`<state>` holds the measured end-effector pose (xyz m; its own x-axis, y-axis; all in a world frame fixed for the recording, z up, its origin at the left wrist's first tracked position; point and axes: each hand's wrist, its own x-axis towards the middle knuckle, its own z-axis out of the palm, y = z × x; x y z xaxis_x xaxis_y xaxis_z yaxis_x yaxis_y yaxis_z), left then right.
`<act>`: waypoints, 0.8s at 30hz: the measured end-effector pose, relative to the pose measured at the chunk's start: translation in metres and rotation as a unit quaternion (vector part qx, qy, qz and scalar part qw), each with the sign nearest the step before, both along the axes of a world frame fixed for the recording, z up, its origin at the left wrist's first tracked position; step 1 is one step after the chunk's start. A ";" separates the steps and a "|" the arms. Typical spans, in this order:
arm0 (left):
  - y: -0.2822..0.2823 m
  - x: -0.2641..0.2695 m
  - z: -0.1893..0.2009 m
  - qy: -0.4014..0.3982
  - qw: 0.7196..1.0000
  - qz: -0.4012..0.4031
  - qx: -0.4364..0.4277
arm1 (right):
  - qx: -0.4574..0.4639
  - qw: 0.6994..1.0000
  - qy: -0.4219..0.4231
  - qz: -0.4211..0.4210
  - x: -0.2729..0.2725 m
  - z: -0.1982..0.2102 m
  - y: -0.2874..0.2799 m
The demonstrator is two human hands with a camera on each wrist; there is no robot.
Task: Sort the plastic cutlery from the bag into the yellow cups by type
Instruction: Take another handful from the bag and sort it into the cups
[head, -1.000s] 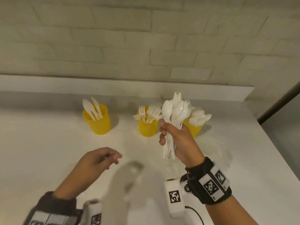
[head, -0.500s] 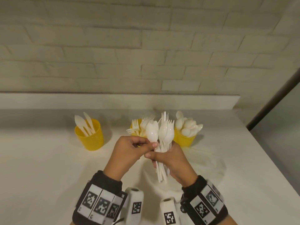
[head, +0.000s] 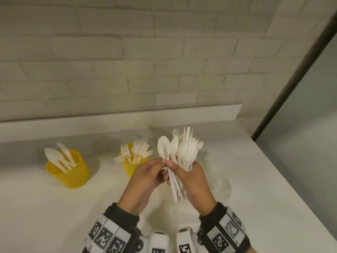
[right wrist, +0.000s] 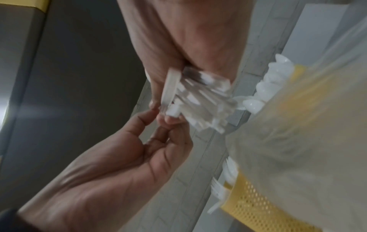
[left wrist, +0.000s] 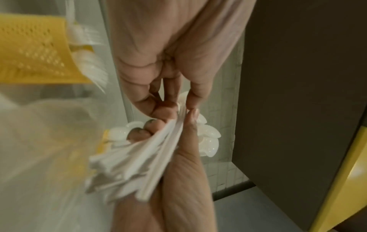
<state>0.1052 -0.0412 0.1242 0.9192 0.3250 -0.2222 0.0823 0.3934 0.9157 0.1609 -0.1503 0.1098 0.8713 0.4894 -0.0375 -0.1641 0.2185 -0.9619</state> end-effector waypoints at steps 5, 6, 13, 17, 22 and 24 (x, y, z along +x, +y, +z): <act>-0.008 0.018 -0.001 0.030 0.999 -0.032 -0.005 | -0.004 1.000 0.011 -0.007 0.014 -0.006 -0.014; -0.009 0.023 -0.003 0.033 0.999 -0.026 -0.003 | -0.011 1.000 0.011 -0.011 0.018 -0.008 -0.017; 0.003 0.069 0.000 -0.023 0.996 0.080 -0.015 | -0.045 0.993 -0.025 -0.109 0.052 -0.020 -0.054; 0.009 0.107 -0.005 -0.038 0.990 0.125 0.055 | -0.027 0.987 -0.017 -0.155 0.076 -0.020 -0.082; -0.003 0.139 -0.036 0.027 0.952 0.136 0.272 | -0.017 0.987 -0.014 -0.159 0.088 -0.020 -0.092; -0.009 0.143 -0.047 0.064 0.906 0.088 0.408 | -0.015 0.987 -0.016 -0.157 0.089 -0.021 -0.092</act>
<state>0.2479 -0.0504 0.0774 0.8208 0.5684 0.0566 0.2111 -0.3939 0.8946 0.2497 -0.2419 0.0887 0.9806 0.1950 -0.0186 -0.0632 0.2249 -0.9723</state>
